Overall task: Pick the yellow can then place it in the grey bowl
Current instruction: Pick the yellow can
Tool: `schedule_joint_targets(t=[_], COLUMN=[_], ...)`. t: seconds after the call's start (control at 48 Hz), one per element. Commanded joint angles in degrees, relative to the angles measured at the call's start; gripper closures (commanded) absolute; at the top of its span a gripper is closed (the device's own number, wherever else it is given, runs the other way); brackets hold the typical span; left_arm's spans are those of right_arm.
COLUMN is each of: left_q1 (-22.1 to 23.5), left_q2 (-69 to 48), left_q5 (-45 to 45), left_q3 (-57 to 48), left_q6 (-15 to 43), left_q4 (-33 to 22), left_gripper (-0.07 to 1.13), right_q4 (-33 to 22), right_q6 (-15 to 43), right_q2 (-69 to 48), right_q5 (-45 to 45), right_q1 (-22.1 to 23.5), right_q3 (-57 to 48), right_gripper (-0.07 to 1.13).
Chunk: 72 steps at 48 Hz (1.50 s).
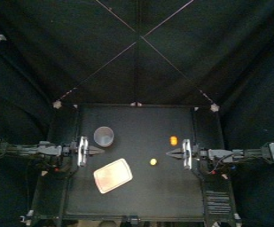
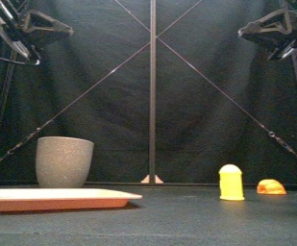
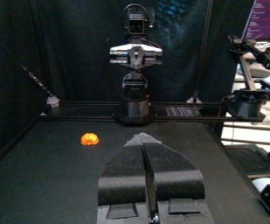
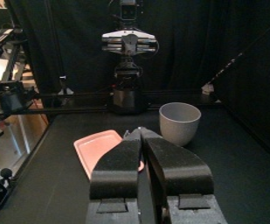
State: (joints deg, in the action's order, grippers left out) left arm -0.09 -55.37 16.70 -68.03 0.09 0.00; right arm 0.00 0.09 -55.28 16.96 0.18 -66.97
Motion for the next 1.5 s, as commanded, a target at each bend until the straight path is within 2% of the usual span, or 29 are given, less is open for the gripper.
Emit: schedule_joint_targets(t=[0.021,0.188,0.333,0.458,0.604,0.771,0.875,1.042,1.5], left_q1=[-0.8,-1.1,-1.1,-1.2,-1.3,-1.4,-1.4,-1.5,-2.3], left_q2=[1.1,1.1,1.1,1.1,1.1,1.1,1.1,1.1,1.1], left_q5=[1.4,1.6,1.7,2.0,3.8,4.9,5.4,5.4,5.4], left_q3=[-0.8,-1.8,-2.1,-2.1,-2.2,-2.1,-2.1,-2.2,-3.0], left_q6=[0.3,0.3,0.3,0.3,0.3,0.3,0.3,0.3,0.3], left_q4=[0.7,0.8,1.2,2.5,3.6,4.2,4.7,4.7,4.7], left_gripper=[1.06,1.06,1.06,1.06,1.06,1.06,1.06,1.06,1.06], right_q4=[-0.2,-0.1,0.0,0.7,3.7,6.3,8.4,9.1,7.1], right_q6=[0.2,0.4,0.5,0.8,1.2,1.3,1.2,1.2,1.2], right_q2=[2.6,11.6,20.7,27.0,30.3,31.1,31.4,33.7,49.7], right_q5=[0.2,-0.1,-0.1,-0.1,0.0,1.1,1.8,1.4,0.4], right_q1=[2.0,4.7,4.6,4.5,4.7,4.8,4.8,4.5,2.4], right_q3=[-0.3,-1.6,-1.2,0.3,3.0,3.7,3.6,3.6,7.7], right_gripper=[1.03,1.02,1.02,0.92,0.63,0.19,0.0,0.0,0.0])
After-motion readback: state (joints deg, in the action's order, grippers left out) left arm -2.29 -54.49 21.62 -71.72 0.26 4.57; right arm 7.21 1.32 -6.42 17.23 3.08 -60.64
